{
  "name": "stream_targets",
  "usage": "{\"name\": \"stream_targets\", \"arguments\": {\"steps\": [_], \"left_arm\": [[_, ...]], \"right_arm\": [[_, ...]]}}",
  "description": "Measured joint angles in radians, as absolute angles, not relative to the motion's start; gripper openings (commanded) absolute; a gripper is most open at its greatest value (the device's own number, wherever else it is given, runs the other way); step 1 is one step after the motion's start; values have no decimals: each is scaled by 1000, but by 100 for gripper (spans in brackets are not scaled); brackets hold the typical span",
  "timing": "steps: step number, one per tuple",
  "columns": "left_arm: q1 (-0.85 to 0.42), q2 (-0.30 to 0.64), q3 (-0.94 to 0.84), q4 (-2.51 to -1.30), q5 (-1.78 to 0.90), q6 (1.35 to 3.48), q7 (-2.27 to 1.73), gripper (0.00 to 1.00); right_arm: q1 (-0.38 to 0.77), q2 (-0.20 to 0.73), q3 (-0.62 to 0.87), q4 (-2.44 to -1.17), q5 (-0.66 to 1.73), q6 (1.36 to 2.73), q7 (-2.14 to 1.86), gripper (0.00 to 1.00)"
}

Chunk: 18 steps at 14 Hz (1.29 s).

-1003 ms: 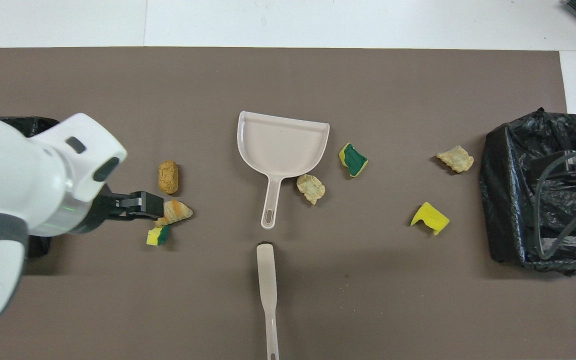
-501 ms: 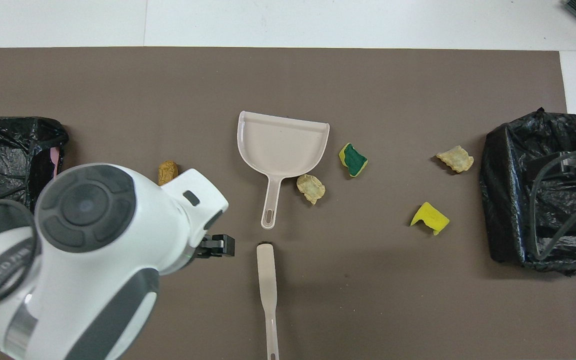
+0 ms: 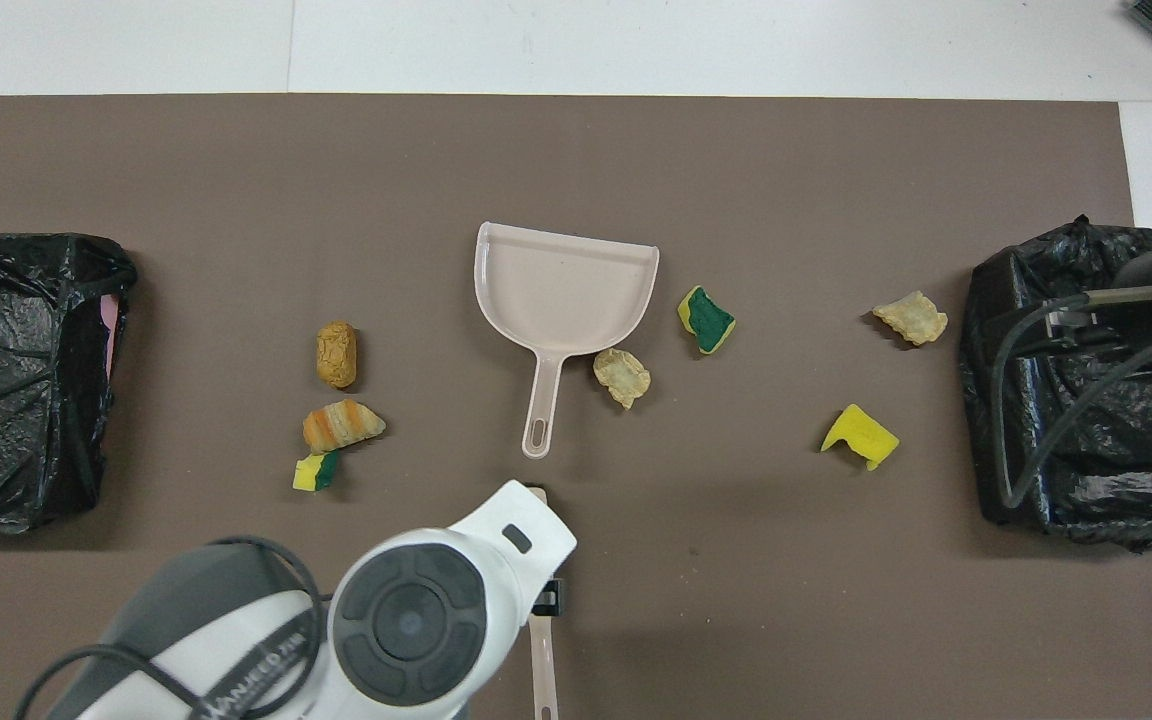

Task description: Sweep and dump trash in bin

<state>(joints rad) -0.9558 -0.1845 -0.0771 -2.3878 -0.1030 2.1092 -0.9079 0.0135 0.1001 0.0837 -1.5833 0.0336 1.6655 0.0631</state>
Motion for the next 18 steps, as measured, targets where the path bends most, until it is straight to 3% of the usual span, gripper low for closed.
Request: {"name": "stream_targets", "arguments": {"steps": [5,13,14,17,18], "left_arm": [[-979,-182,-68,-2438,-103,2188,-936,100],[-978,-146,-63,-2456,-103,2268,-937,100],[-978,-145,-62,-2462,-103,2281,-937,82],[-976,-140,-56,-2469,-103,2286,-937,9],[-976,-139,-56,-2469,-103,2286,-937,0]], "right_arm": [[109,188,87,-1585,34,1776,199,100],[171,232,88,-1588,33,1829,323,100],[191,240,88,-1588,33,1839,360,100],[268,275,89,-1589,34,1873,479,100],[289,289,90,-1589,34,1895,511,100]]}}
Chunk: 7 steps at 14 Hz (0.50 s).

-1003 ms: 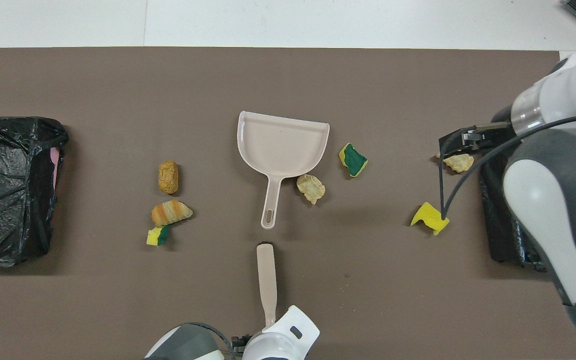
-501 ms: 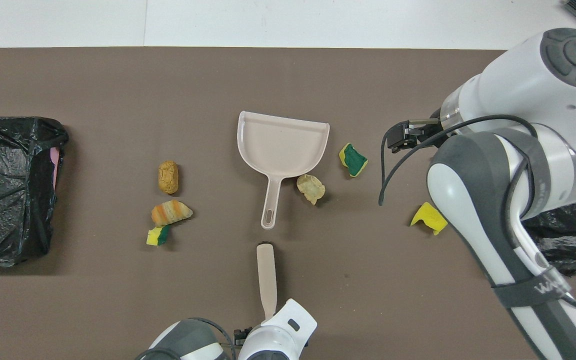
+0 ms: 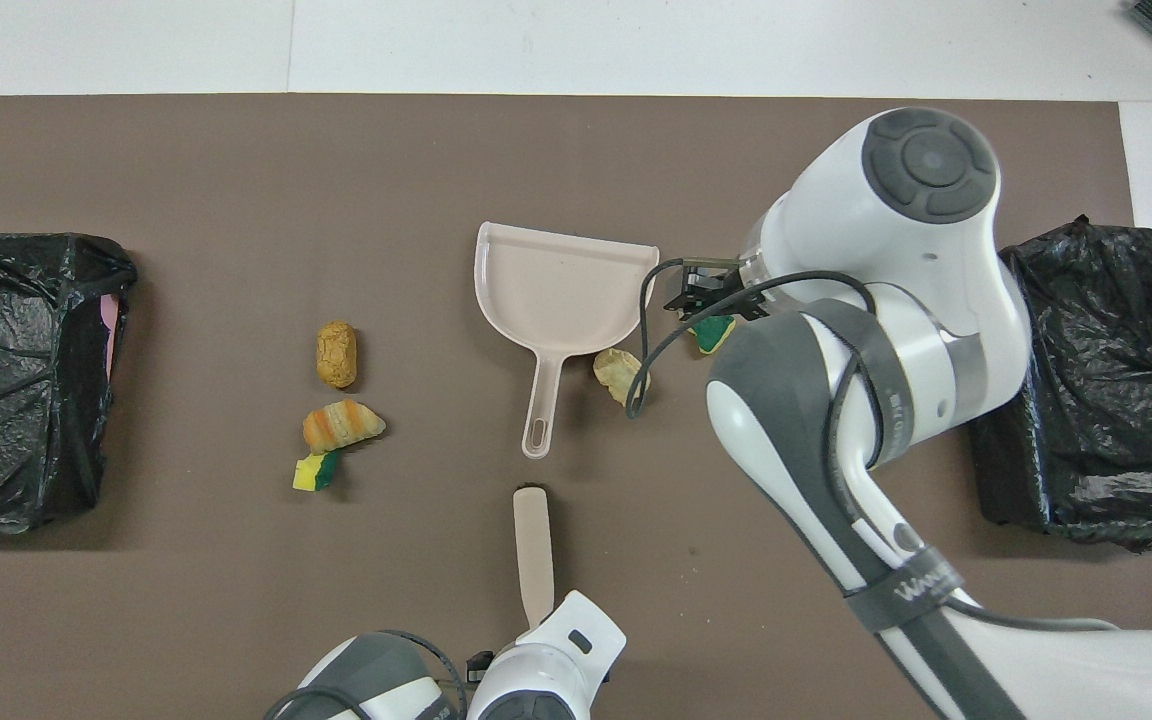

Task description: Sweep and dump trash in bin

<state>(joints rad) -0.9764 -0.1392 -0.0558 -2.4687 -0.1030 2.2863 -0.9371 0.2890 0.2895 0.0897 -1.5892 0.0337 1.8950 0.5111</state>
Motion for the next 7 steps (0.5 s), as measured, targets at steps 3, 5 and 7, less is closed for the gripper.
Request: {"name": "stream_targets", "arguments": {"steps": [3,5,7], "left_arm": [[-976,-138,-56,-2469,-103,2286,-932,0],[-974,-138,-54,-2468,-103,2279,-915,0],[-955,-142,-50,-2461,-103,2236,-869,0]], "right_arm": [[344,341,90,-1590,34,1938,588,100],[383,374,91,-1588,34,1962,643,100],[422,405,91,-1582,34,1978,688,100]]}}
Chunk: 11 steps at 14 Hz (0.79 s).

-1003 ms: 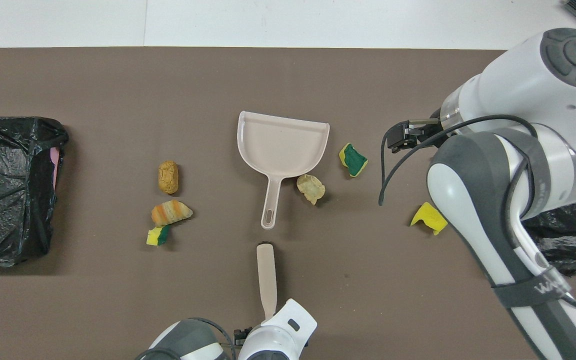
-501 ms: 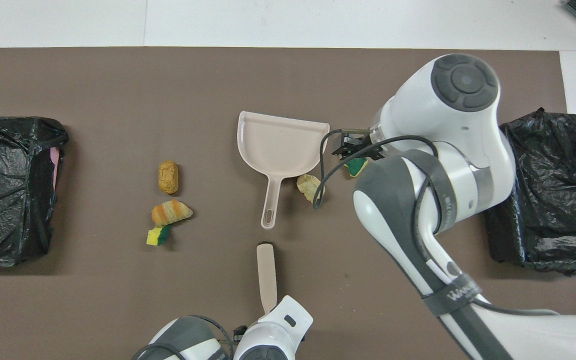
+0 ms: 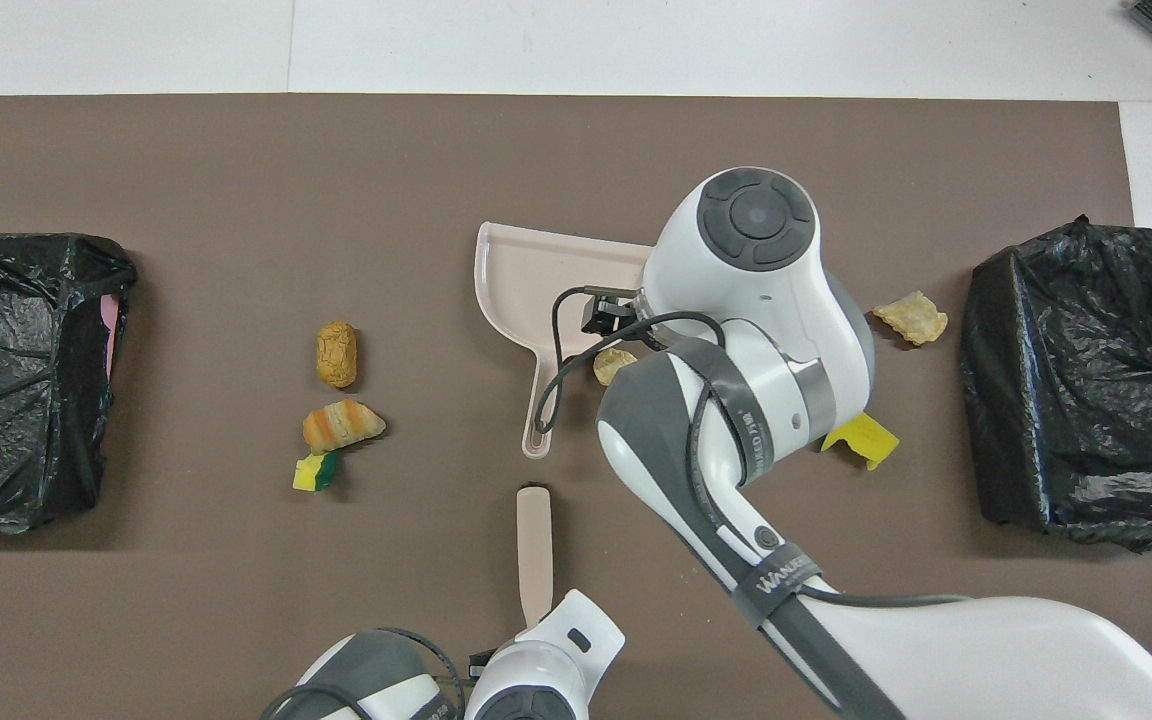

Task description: Sweep and dump trash in bin

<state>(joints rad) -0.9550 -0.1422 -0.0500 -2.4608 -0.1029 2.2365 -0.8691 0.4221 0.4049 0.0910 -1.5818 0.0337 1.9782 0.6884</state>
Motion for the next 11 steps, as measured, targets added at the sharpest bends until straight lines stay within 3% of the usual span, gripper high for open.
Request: {"name": "stream_targets", "arguments": {"steps": [5,11], "left_arm": [[-832,-172,-39,-2408,-103,2064,-724,0],[-580,-301,-33,-2395,-102,1884,-468,0]], "right_arm": [[500,445,91,-1567,34,1991,759,100],[534,461,91,-1566,34,2048,778,100]]}}
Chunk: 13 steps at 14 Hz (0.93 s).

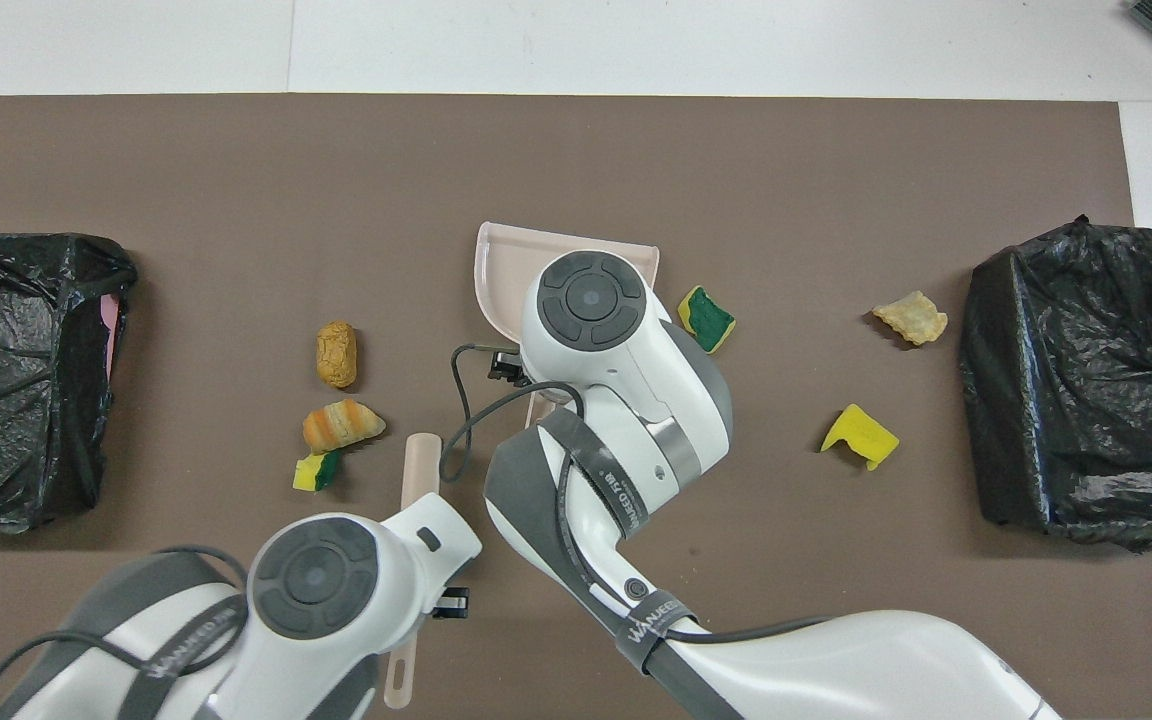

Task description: Sweep and dump trash in bin

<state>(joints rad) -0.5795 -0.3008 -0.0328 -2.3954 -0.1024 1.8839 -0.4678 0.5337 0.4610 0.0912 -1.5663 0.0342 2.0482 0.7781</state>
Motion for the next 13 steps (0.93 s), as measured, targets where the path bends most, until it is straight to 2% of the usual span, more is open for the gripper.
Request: {"name": "stream_targets", "arguments": {"steps": [3,6,8,10,12,13], "left_arm": [[-378,-359,-29,-2366,-102,1833,-291,0],[-209,-348,-26,-2334,-102,1845,-172,0],[-139,-312,-26,-2314,-102,1895,-162,0],[-99,-235,-26,-2266,-102,1920,-173,0],[-72,-159,-27,-2223,-102,1948,-207,0],[-61,-139,-27,-2213,-102,1955,-215,0]], "right_arm": [[534,474,91,-1567,35,2084,780,100],[540,482,91,-1572,35,2088,780,97],[548,485,91,-1585,35,2095,780,91],[559,486,91,-1596,35,2101,780,79],[570,486,91,-1601,35,2101,780,61],[572,486,91,-1602,35,2101,780,47]]}}
